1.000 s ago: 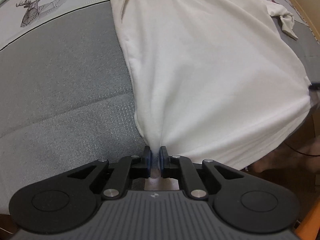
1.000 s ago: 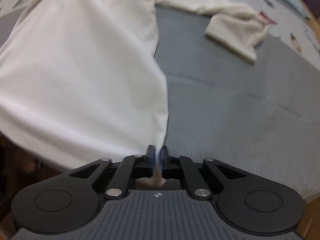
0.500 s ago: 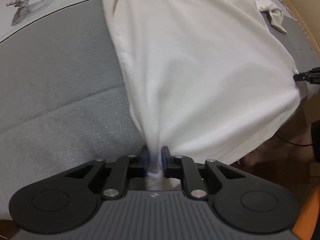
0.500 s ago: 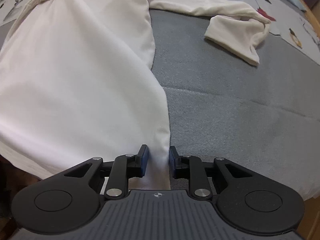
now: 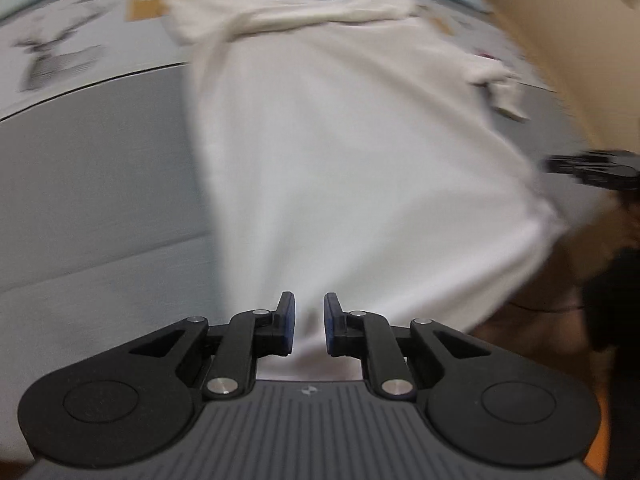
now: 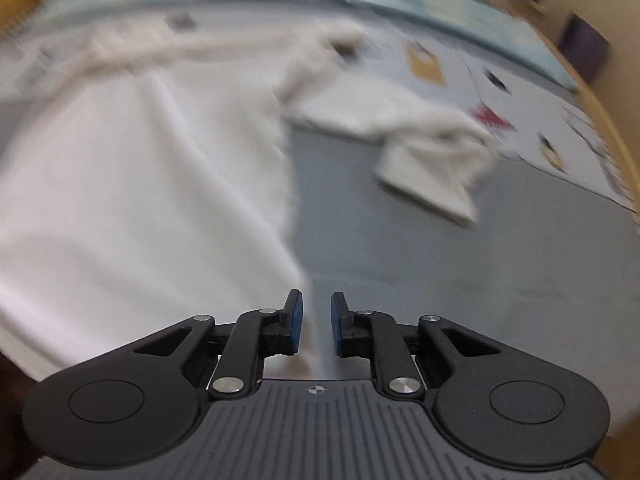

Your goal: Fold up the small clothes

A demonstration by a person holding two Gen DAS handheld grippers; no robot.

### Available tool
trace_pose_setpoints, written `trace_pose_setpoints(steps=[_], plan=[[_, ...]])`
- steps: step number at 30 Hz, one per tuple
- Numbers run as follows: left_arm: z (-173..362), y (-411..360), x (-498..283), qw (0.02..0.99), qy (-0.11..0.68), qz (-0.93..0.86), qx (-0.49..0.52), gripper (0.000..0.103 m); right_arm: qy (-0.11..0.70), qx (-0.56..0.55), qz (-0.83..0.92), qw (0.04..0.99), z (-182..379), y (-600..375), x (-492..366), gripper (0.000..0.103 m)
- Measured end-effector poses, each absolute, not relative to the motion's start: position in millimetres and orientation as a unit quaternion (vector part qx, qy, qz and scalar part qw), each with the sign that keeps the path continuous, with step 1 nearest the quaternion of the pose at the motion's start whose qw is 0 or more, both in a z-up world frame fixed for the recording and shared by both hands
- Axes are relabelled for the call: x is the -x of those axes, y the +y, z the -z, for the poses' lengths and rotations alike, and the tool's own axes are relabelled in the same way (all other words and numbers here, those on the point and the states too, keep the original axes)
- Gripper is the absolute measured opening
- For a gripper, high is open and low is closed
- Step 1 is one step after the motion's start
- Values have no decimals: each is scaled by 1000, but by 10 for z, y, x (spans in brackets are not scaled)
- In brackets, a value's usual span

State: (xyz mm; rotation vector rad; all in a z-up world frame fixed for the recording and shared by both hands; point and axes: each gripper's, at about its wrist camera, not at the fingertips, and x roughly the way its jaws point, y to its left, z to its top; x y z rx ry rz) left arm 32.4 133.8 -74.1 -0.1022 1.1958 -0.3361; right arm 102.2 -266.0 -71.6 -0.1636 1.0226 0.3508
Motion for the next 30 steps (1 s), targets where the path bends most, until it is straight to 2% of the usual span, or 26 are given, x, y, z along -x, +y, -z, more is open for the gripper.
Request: trace_pose_setpoints(steps=[4,6,8,13,16,18,20,22,25,30], plan=[[1000,947,-410,779,597,191,-13,16,516,95,-287,801,838,-2275,-903,24],[1216,828,-460,752,631,182,-56,16,548,159,-286,770,1018,-2090,-842,29],[1152,783,-483,755,625,190,-49,16,576,217,-256,745,1232,-2029,-820,29],[1028,852,-642,778,602,177,-4,17,545,129,-263,786,1045,-2094,-984,34],[1087,830,-663,768,619,165,-15,20,568,174,-253,764,1242,-1997,-958,36],[1215,690,-791,757,635,149,-30,20,549,188,-263,771,1179,-1941,-972,40],[1126,642,-858,775,616,141,-29,21,534,146,-247,795,1062,-1981,-1098,40],[970,625,-1025,810,575,115,-11,26,503,117,-229,825,913,-2026,-1198,40],[726,610,-1255,858,509,63,12,26,470,89,-194,856,783,-2084,-1350,40],[357,666,-1669,897,440,39,25,23,479,63,-159,861,809,-2168,-1496,40]])
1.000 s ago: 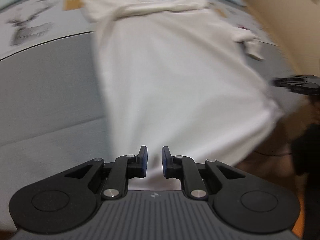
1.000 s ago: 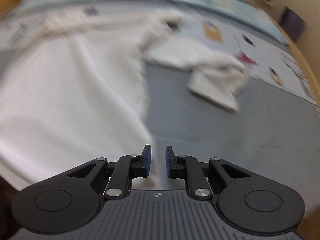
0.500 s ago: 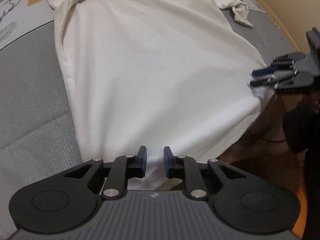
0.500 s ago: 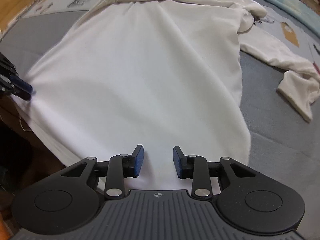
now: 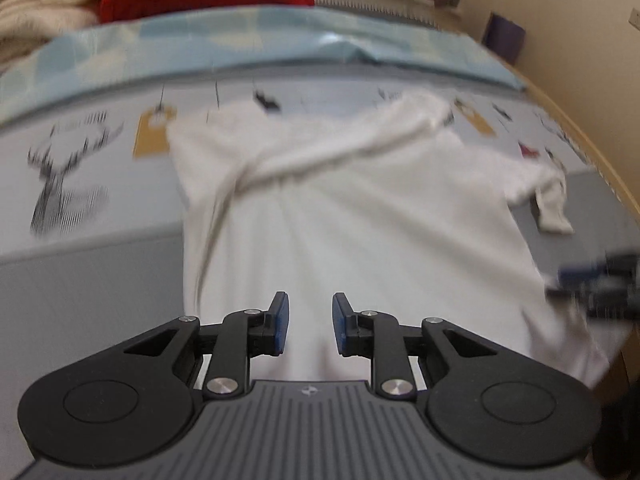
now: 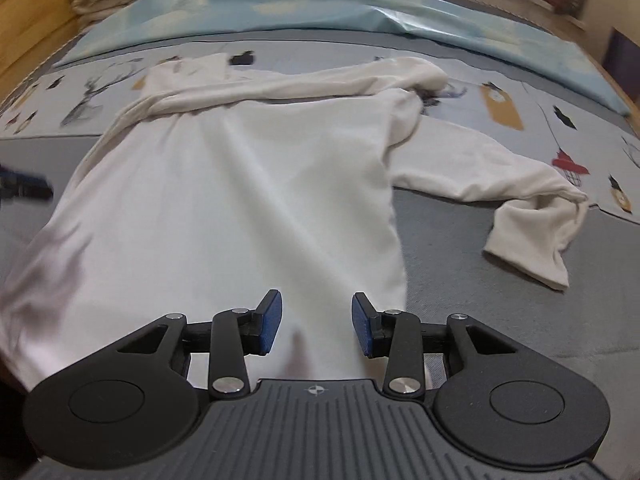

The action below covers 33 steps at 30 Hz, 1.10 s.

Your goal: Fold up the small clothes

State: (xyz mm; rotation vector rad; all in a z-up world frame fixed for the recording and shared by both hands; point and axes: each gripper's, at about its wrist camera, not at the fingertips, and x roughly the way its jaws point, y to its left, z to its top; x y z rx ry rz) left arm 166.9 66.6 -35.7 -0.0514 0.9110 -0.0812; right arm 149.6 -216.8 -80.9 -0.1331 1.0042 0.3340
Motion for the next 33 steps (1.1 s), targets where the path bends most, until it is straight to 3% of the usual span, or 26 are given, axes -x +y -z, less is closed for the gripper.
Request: trace_pose_setpoints(steps=[3,7,10,13,15,19,20,22,24,33], plan=[[334,656,-2159,903,427,32,17,15,508,82,-154,843,928,-2071,-1522,40],[349,772,-2666,917,396,14,46,15,566,160,-169,791,1192,-1916,-1432,40],[476,929,-2915,926,374,-9,56,19,558,195,-184,785,1240,-1835,-1386,40],[653,1012,-3206,915,397,-29,70,35,569,176,-184,782,1241,-1881,-1439,40],[725,1038,-3319,913,401,-30,72,53,570,180,-188,779,1242,-1874,-1449,40],[929,1024,-3468,907,416,-25,56,59,571,185,-191,777,1263,-1845,-1469,41],[987,1005,-3502,905,422,-17,49,57,572,185,-191,776,1271,-1846,-1488,41],[1045,971,-3496,906,422,2,28,38,571,188,-190,776,1276,-1839,-1475,41],[1015,1020,-3481,904,426,15,30,6,570,191,-190,777,1278,-1830,-1461,41],[548,2126,-2819,911,391,-78,103,4,571,171,-185,781,1264,-1854,-1464,43]])
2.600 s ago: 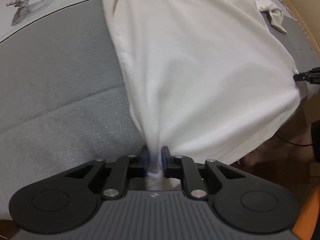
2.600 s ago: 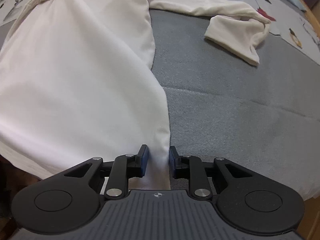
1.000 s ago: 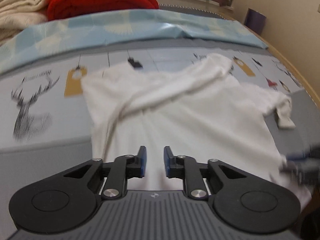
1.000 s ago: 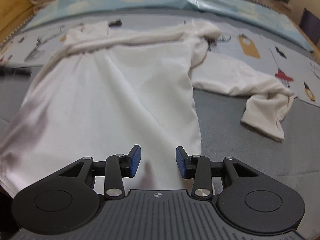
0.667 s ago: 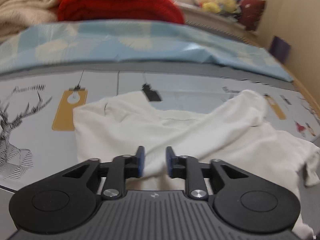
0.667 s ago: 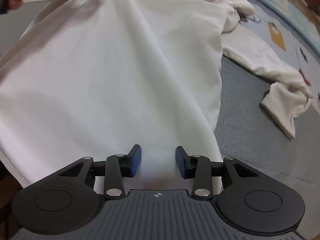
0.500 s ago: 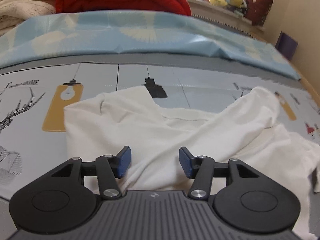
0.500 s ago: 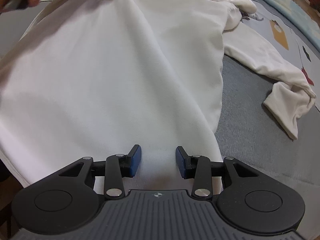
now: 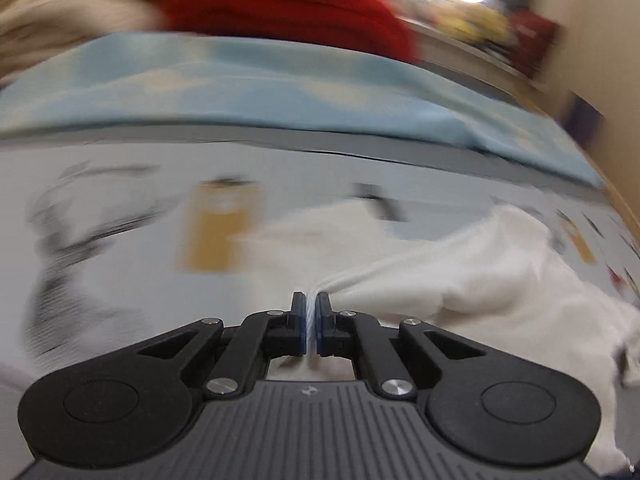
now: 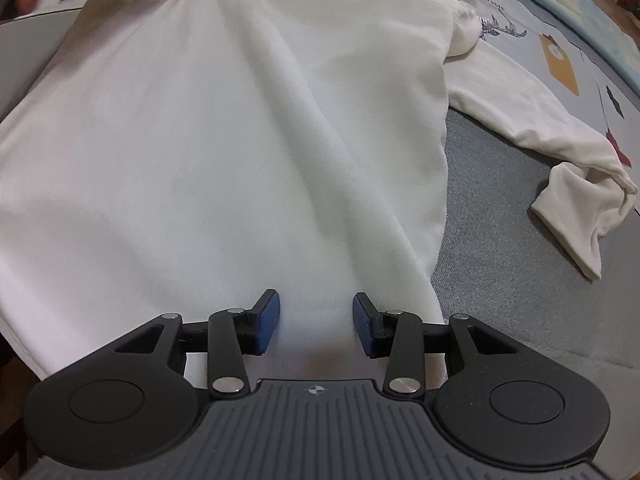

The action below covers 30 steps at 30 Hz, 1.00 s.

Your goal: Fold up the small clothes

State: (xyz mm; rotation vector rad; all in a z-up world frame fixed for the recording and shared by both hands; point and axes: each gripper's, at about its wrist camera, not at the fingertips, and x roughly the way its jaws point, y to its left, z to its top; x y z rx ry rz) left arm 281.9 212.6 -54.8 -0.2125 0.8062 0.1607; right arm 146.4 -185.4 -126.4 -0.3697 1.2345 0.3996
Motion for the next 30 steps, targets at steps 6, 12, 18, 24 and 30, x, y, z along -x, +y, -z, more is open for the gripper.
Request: trace_pose_setpoints(steps=[6,12,18,24,30], plan=[[858,3412,-1781,791,465,-272,291,4,569,167,-185,784,1259,-1843,-1460,44],[831,3386,-1315,775,516,-200,305,7,568,163,-191,783,1247,-1909,-1453,45],[627,3490,-1419,867,396,-177,244,20,559,173,-189,788,1248,-1903,-1423,45],[641,2929,-1970,909,370,-67,178,36,553,175,-197,791,1238,-1910,-1392,46],[821,2414,-2491,919,386,-65,55,54,554,180,-201,787,1231,-1896,-1403,46]])
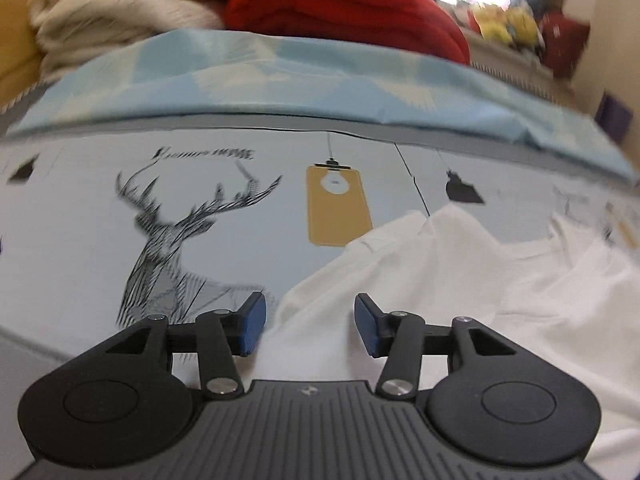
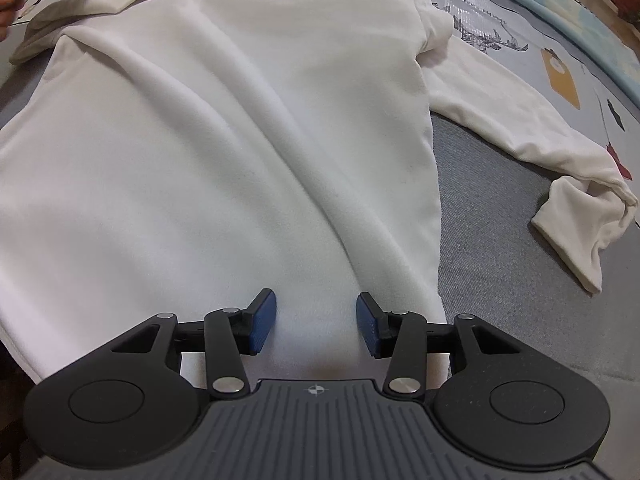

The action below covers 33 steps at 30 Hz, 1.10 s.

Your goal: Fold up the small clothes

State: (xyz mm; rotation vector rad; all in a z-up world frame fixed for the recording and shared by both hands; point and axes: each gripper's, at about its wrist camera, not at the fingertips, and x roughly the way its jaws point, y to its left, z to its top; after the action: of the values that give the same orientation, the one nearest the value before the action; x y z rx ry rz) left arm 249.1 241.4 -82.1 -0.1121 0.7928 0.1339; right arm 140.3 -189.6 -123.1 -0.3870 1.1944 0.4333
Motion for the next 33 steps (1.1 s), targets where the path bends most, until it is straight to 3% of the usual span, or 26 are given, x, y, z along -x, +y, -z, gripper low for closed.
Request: trace_pose_setpoints(steps=[3,4,5,6,8,13,16,19,21,24,25,27,33], plan=[[911,2317,-2668,917,393,-50,43,49,557,184,-203,784,1229,-1878,-1426,46],[957,2289,-2728,915,399,-42,34,40,558,185,-203,783,1230,-1871,-1436,46],[981,2269,-2762,914,403,-34,23,14,559,185,-203,782,1228,-1862,-1450,47],[990,2225,-2787,912,409,-21,6,6,560,185,-203,782,1225,-1851,-1458,47],[951,2202,-2790,914,406,-15,-13,4,561,185,-202,781,1223,-1834,-1472,47],[593,2812,-2497,929,359,-65,62,4,558,180,-202,785,1216,-1819,-1498,48],[430,3661,-2026,912,317,-218,143,4,556,176,-201,787,1214,-1819,-1520,49],[539,4601,-1245,804,306,-451,237,4,553,182,-200,788,1214,-1796,-1519,49],[723,4896,-867,739,330,-505,300,7,551,187,-200,789,1212,-1779,-1516,49],[744,4827,-807,734,353,-496,302,9,550,188,-199,789,1200,-1762,-1513,49],[683,4729,-875,748,350,-484,289,15,550,187,-196,790,1195,-1752,-1519,49],[544,4423,-1112,792,341,-435,258,36,552,178,-189,792,1175,-1735,-1559,50],[572,3297,-1887,889,364,-189,204,37,495,105,-165,847,883,-1736,-1751,49]])
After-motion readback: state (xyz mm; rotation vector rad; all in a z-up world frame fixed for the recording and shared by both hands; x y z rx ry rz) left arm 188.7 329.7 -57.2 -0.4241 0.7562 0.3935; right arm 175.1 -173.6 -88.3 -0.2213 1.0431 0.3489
